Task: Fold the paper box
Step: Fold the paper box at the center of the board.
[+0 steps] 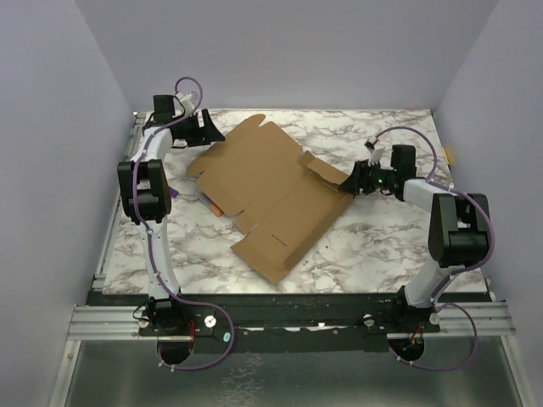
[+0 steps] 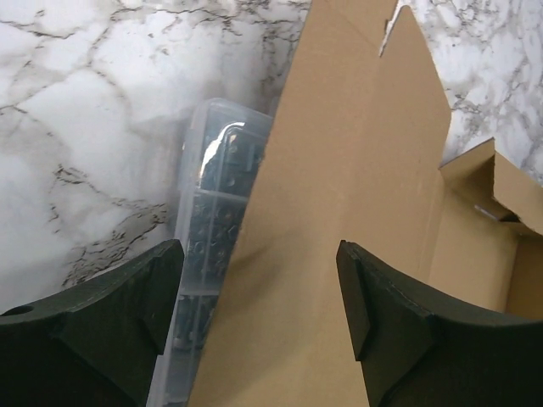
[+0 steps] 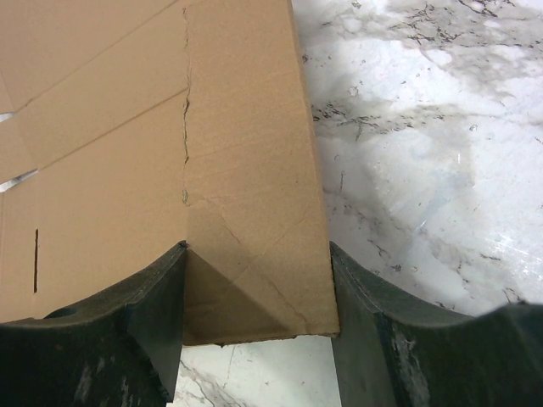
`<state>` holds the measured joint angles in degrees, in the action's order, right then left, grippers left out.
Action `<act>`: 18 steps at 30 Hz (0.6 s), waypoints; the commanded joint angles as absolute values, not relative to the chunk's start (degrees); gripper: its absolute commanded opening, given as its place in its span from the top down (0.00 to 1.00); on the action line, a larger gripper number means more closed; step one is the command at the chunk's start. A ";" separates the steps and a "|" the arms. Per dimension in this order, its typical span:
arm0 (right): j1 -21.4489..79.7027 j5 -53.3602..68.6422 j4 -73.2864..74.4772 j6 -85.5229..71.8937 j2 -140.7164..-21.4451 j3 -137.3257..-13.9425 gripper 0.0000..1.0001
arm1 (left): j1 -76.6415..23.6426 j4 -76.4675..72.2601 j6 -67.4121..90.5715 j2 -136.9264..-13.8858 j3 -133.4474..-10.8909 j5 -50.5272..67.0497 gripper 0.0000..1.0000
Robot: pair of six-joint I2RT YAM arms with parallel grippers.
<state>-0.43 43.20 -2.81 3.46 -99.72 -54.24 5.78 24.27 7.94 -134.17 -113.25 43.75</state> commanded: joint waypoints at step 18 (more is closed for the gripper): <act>-0.18 43.92 -1.23 2.91 -100.81 -55.77 0.42 | 3.26 19.14 14.06 -136.55 -112.40 48.89 0.36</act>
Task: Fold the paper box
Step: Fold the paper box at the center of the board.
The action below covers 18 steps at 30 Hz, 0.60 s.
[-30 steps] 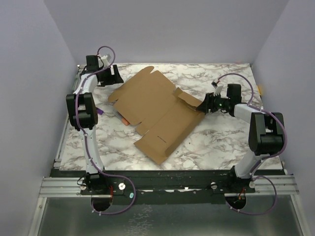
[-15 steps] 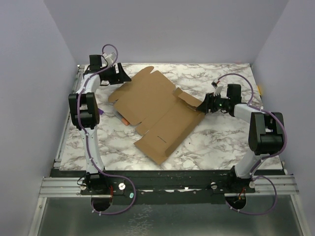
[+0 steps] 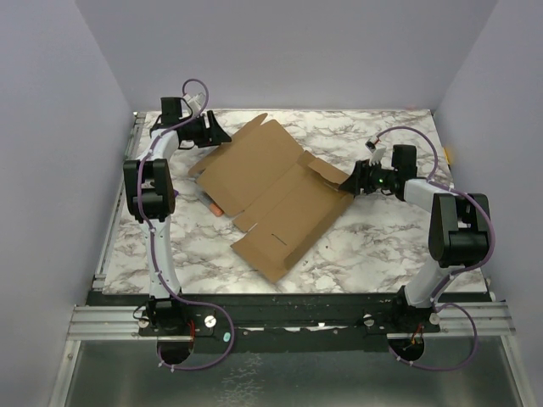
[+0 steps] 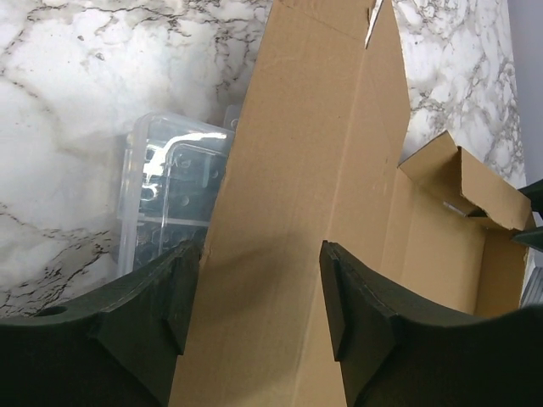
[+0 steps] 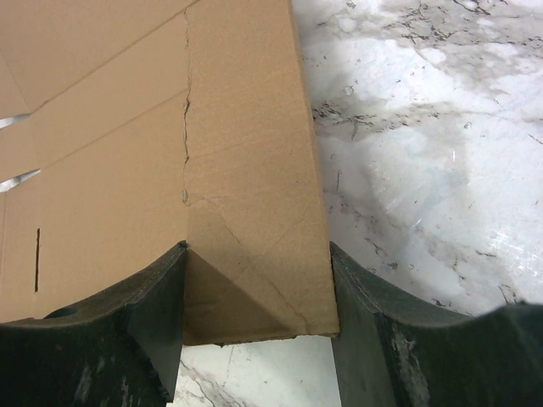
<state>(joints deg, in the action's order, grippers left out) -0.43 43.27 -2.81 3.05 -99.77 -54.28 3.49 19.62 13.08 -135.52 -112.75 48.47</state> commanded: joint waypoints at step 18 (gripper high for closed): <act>-0.13 44.37 -1.41 2.80 -101.05 -55.94 0.42 | 5.68 19.34 11.36 -130.58 -107.47 38.83 0.27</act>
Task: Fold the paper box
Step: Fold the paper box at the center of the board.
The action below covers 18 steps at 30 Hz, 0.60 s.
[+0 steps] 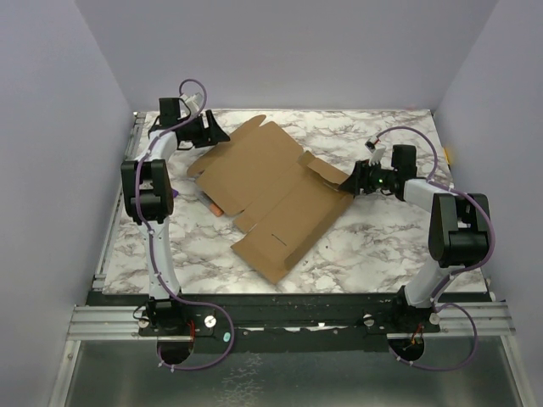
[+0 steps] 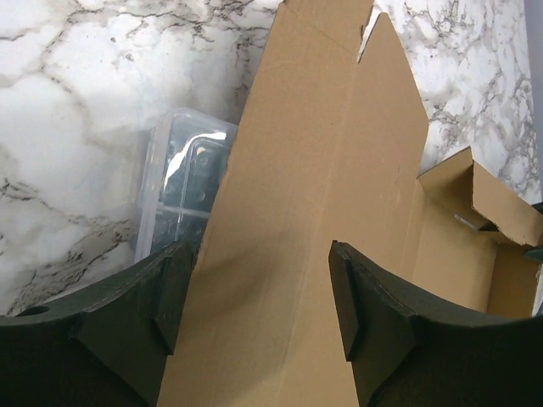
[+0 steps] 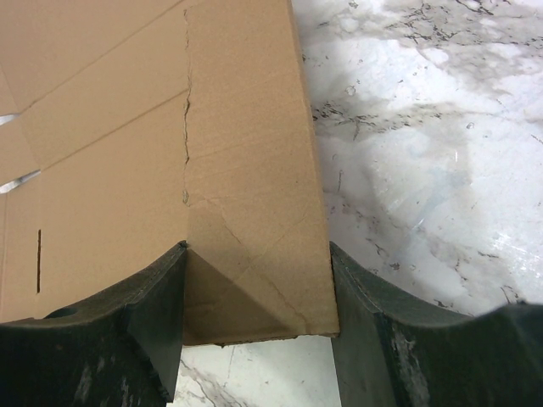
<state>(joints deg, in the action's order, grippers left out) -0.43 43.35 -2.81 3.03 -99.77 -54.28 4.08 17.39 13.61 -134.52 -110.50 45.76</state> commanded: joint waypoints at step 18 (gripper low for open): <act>-0.09 44.74 -1.58 2.37 -100.90 -55.92 0.43 | 14.81 10.53 19.61 -119.37 -88.34 45.44 0.30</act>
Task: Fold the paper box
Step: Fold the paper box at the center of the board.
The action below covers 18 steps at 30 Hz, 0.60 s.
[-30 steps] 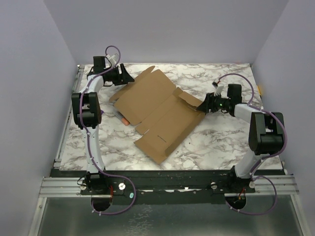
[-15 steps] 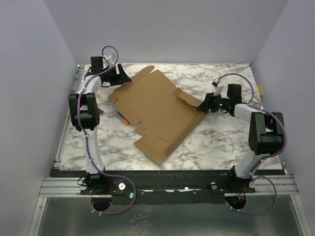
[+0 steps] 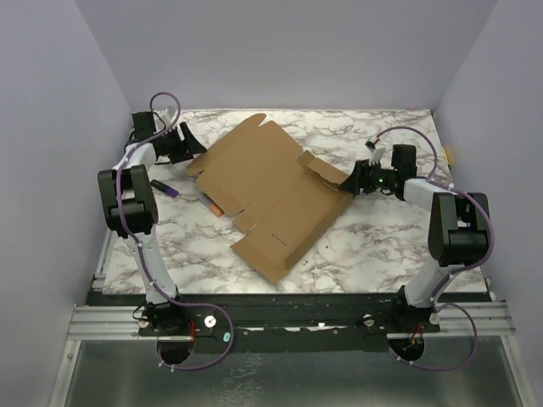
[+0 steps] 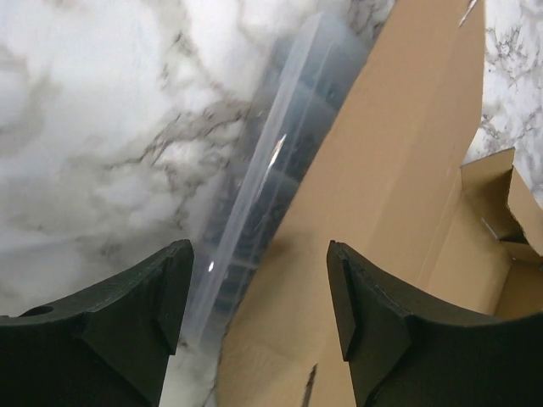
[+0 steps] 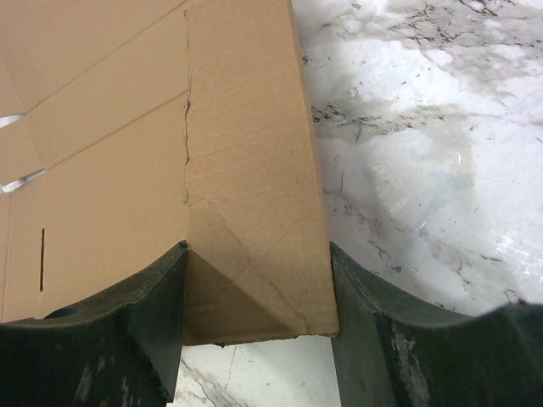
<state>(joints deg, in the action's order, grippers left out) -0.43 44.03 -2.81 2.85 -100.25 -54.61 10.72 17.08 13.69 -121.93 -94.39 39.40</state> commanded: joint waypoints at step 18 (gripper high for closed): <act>0.00 45.08 -1.67 2.11 -101.30 -56.28 0.43 | 15.39 -5.90 34.00 -117.15 -81.17 57.62 0.43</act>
